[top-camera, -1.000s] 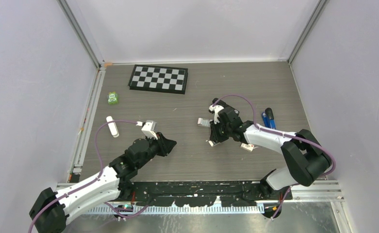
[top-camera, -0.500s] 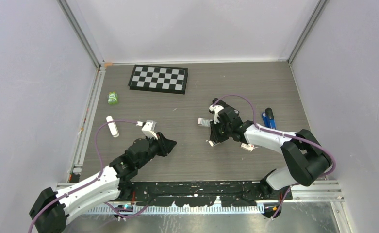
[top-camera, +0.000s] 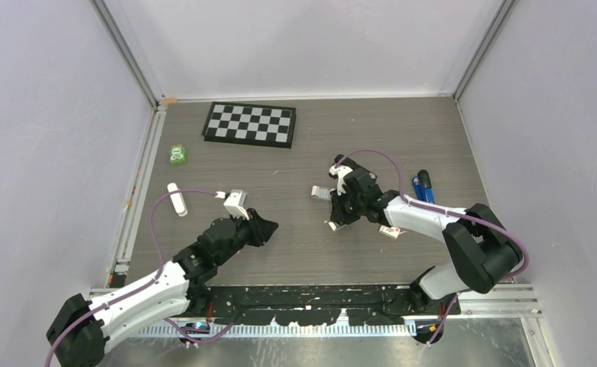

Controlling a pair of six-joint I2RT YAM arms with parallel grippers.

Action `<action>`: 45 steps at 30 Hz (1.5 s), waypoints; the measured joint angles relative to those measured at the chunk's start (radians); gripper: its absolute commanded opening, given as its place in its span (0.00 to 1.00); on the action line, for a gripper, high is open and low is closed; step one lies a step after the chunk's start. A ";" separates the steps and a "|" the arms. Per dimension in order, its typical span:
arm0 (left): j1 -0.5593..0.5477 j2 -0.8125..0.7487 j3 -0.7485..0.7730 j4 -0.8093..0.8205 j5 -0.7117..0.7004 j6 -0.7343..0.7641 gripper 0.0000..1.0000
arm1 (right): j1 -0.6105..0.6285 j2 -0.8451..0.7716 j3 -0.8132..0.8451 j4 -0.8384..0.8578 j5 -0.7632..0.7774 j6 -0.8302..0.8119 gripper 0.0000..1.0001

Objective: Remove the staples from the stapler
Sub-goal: Place the staple in the staple box.

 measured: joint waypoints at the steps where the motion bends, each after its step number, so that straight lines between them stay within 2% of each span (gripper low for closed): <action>1: 0.000 0.001 0.000 0.000 0.000 0.000 0.20 | 0.000 0.000 0.000 0.000 0.000 0.000 0.24; 33: 0.000 0.003 0.000 0.006 0.000 0.000 0.20 | 0.000 0.000 0.000 0.000 -0.008 0.000 0.28; 45: 0.000 0.016 0.000 0.007 0.008 0.000 0.20 | 0.000 -0.007 0.000 -0.010 -0.006 -0.001 0.24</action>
